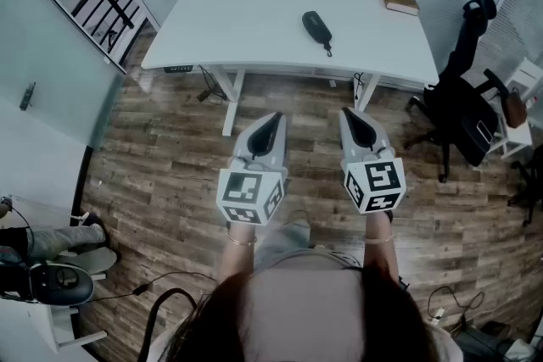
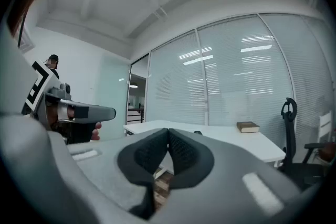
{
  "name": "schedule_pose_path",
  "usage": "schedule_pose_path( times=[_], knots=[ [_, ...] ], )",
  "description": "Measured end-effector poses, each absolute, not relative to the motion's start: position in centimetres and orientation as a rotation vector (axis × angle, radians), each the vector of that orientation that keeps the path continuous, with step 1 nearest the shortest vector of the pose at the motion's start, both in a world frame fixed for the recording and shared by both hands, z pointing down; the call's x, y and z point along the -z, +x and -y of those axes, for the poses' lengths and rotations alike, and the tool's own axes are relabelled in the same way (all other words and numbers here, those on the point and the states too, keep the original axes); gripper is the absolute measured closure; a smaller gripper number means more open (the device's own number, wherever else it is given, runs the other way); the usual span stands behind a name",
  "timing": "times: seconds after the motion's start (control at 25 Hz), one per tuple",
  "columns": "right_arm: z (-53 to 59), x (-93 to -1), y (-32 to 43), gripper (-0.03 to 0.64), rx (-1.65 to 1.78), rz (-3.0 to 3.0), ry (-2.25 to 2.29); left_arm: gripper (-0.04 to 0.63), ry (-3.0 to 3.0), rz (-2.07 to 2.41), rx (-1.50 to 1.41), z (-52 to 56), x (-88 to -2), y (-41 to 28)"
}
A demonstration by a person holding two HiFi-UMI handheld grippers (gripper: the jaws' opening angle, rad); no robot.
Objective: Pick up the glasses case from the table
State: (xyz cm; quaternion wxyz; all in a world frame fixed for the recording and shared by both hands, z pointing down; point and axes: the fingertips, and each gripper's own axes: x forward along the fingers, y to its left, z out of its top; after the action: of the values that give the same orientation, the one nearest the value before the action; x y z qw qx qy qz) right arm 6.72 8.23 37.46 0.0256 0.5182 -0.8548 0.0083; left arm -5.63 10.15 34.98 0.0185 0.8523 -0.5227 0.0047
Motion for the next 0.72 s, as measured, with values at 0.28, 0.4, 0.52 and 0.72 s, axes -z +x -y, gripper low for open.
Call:
schedule_pose_path(
  times=[0.28, 0.4, 0.52, 0.72],
  knots=[
    [-6.2, -36.9, 5.7, 0.614, -0.008, 2.667, 1.628, 0.591, 2.648, 1.594, -0.011, -7.6, -35.2, -6.7],
    [-5.5, -36.8, 4.7, 0.614, -0.019, 2.669, 1.616, 0.591, 2.661, 1.575, -0.011, -6.4, -35.2, -7.2],
    [-4.7, -36.8, 4.2, 0.614, -0.049, 2.686, 1.622, 0.591, 2.681, 1.546, -0.009, -5.4, -35.1, -7.3],
    [-3.4, -36.6, 3.6, 0.614, -0.059, 2.651, 1.676, 0.592, 2.707, 1.484, -0.015, -3.8, -35.1, -7.8]
  ],
)
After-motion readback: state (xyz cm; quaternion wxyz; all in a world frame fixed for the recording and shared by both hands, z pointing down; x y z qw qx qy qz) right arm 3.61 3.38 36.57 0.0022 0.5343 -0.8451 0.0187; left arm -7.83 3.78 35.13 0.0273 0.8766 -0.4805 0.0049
